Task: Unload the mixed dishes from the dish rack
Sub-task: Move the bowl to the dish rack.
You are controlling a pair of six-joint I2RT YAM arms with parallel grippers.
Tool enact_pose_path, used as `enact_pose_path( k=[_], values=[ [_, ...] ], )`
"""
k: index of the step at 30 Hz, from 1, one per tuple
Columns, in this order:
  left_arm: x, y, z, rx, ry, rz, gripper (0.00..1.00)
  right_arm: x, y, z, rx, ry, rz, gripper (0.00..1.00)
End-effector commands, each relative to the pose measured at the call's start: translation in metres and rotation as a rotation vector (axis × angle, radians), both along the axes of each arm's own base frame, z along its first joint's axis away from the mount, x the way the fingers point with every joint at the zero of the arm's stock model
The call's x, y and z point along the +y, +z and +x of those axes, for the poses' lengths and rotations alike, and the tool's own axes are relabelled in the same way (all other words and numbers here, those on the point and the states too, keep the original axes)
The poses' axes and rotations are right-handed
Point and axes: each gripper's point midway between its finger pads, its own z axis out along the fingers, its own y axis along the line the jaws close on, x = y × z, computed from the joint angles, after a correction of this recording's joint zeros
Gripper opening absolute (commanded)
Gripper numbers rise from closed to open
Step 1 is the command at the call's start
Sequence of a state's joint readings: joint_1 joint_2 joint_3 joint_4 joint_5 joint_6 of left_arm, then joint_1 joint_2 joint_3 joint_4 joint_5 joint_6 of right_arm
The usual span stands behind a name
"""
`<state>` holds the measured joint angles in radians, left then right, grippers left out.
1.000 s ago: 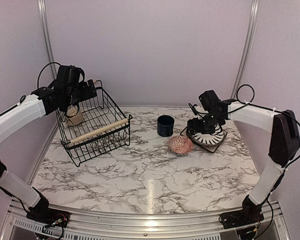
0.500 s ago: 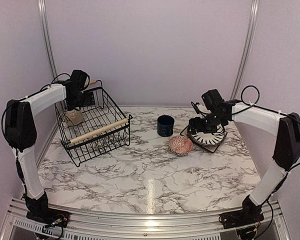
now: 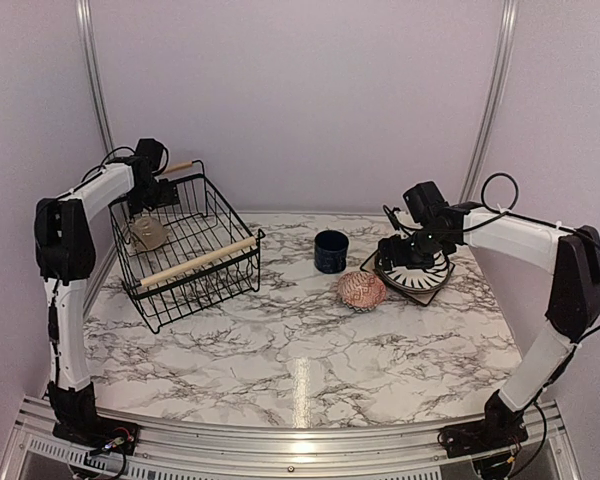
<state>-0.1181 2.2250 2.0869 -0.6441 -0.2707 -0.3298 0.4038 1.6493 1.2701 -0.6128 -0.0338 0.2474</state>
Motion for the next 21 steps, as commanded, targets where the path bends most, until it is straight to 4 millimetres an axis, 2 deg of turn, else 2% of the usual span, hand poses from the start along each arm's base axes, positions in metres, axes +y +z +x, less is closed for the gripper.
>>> enact_pose_path(
  k=[1, 5, 15, 18, 21],
  values=[
    [0.005, -0.033, -0.002, 0.107, -0.009, -0.048, 0.94, 0.001, 0.019, 0.006, -0.054, -0.026, 0.025, 0.83],
    [0.006, -0.044, 0.002, 0.126, -0.007, -0.069, 0.91, 0.001, 0.02, 0.007, -0.055, -0.027, 0.025, 0.83],
    [0.0, -0.082, -0.006, 0.212, -0.017, -0.109, 0.9, 0.002, 0.022, 0.009, -0.06, -0.03, 0.03, 0.83],
    [-0.002, -0.085, -0.007, 0.218, -0.024, -0.111, 0.9, 0.002, 0.023, 0.009, -0.063, -0.032, 0.033, 0.83],
    [-0.004, -0.077, -0.005, 0.202, -0.042, -0.11, 0.9, 0.002, 0.021, 0.008, -0.059, -0.033, 0.034, 0.83]
  ],
)
